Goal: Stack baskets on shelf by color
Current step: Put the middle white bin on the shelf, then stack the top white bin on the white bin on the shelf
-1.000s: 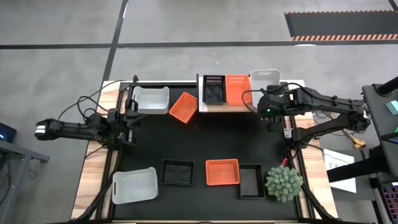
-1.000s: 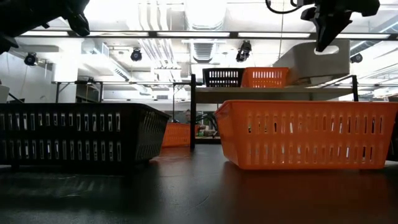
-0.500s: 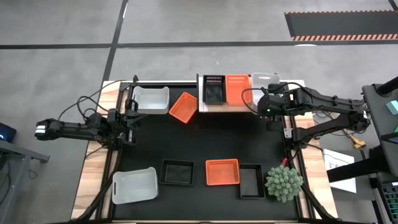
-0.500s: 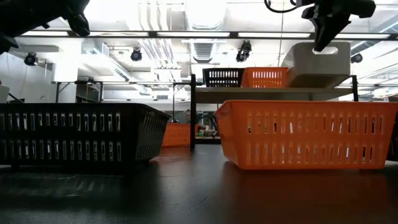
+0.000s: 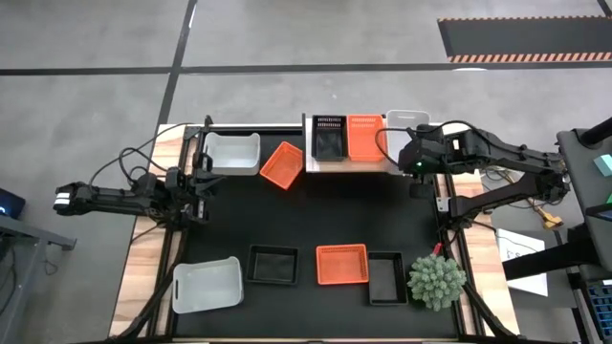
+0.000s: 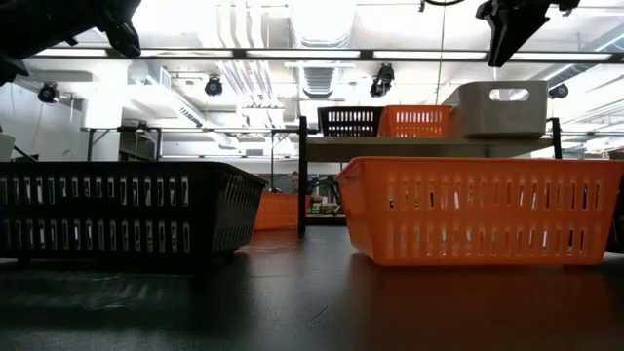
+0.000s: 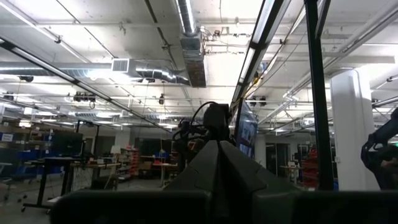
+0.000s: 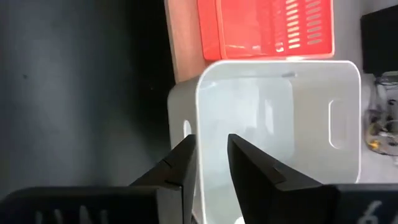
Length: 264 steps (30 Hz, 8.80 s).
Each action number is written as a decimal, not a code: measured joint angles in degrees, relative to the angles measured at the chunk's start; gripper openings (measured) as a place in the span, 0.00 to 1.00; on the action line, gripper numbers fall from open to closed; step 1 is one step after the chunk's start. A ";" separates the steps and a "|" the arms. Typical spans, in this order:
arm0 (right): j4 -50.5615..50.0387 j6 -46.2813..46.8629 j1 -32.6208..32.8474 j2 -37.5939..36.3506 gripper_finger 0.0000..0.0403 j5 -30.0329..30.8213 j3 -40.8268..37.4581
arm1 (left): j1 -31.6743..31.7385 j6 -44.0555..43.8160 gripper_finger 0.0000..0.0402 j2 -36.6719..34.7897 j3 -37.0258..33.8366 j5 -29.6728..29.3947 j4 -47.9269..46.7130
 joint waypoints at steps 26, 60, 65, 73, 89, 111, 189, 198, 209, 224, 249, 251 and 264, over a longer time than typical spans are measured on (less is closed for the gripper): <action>-4.04 11.08 0.00 0.76 0.02 4.61 -6.13 | 0.02 -0.02 0.00 -0.03 -0.06 -0.01 0.18; 78.12 -3.66 27.25 0.72 0.02 3.70 -35.01 | 0.00 -0.16 0.00 0.16 -0.17 -0.01 0.00; 84.98 -1.19 28.22 0.68 0.02 3.67 -39.53 | 0.00 -1.58 0.00 0.47 -0.17 -0.02 -0.03; 84.39 1.90 28.30 0.66 0.02 3.68 -39.70 | 0.00 -1.66 0.00 1.58 -0.17 -0.01 -0.01; 89.88 4.44 28.30 9.27 0.02 3.67 -39.75 | 0.00 -13.06 0.00 5.43 -0.17 -0.02 0.02; 88.81 4.06 28.15 10.42 0.02 4.11 -38.35 | 1.30 -43.76 0.00 22.43 12.06 -29.66 -37.95; 81.05 8.10 28.15 9.97 0.02 4.11 -38.41 | 32.90 -30.21 0.41 55.87 42.65 -5.42 -77.91; 81.05 9.21 28.15 9.97 0.02 4.11 -38.41 | 31.20 -30.08 0.23 55.87 42.65 -7.30 -78.67; 81.03 10.32 28.15 9.97 0.02 3.55 -38.41 | 30.82 -30.01 0.01 53.62 43.41 -7.75 -87.42; 80.63 10.50 28.15 10.19 0.02 3.48 -38.41 | 19.48 -36.30 0.00 39.30 42.65 -3.49 -103.71; 80.61 9.31 28.15 10.25 0.02 3.38 -38.41 | 2.14 -35.01 0.22 53.40 43.22 8.58 -99.13; 80.61 10.02 28.13 10.25 0.02 2.23 -38.41 | 2.16 -34.34 0.27 53.10 43.22 8.58 -99.11; 87.79 10.28 28.13 10.30 0.07 0.44 -37.67 | -0.47 -29.48 0.36 37.54 42.45 -8.38 -86.67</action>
